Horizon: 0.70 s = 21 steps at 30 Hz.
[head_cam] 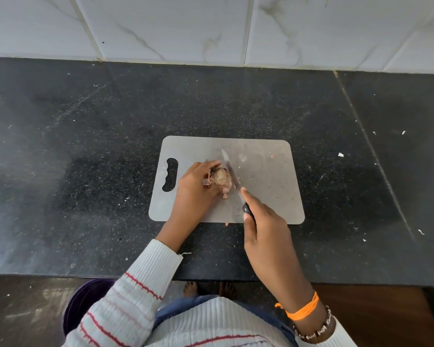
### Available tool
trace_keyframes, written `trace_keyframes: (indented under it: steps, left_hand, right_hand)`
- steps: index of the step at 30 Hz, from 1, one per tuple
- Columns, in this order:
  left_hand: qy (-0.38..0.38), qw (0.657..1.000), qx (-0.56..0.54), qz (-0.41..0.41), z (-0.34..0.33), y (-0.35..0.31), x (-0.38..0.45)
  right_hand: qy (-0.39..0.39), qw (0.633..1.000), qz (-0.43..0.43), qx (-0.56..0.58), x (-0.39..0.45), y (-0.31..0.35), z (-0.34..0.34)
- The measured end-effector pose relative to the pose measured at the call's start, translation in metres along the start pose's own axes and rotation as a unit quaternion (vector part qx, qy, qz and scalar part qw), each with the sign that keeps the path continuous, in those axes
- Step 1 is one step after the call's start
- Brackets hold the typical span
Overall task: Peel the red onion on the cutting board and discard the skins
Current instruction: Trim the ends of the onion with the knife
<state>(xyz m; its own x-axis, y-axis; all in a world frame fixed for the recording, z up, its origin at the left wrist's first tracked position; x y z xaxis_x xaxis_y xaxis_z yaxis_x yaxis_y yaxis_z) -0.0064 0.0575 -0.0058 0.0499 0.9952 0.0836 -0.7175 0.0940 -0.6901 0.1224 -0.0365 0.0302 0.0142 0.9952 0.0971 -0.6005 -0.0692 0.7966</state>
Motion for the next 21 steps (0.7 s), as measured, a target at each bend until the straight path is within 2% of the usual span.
trace_keyframes:
  steps: [13,21]
  left_hand:
    - [-0.006,1.000,-0.007,-0.001,-0.002,0.001,-0.001]
    - [-0.019,1.000,0.006,0.004,0.002,0.000,-0.003]
  right_hand:
    - [0.064,0.997,-0.020,-0.043,0.001,0.009,-0.007]
    - [0.105,0.984,-0.047,-0.134,0.026,0.017,-0.021]
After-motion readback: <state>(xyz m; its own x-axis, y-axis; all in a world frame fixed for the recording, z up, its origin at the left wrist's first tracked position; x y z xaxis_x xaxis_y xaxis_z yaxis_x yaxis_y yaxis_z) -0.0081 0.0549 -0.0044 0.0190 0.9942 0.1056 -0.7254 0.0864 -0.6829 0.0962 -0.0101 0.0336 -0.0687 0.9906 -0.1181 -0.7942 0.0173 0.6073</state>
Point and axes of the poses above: each hand's wrist, its own x-axis towards the middle knuckle, its own z-axis out of the back of the hand, y = z × x, the point moved 7 cm from there along x, towards the middle knuckle, and after that the axes turned 11 degrees about x, right-handed, at the moved point
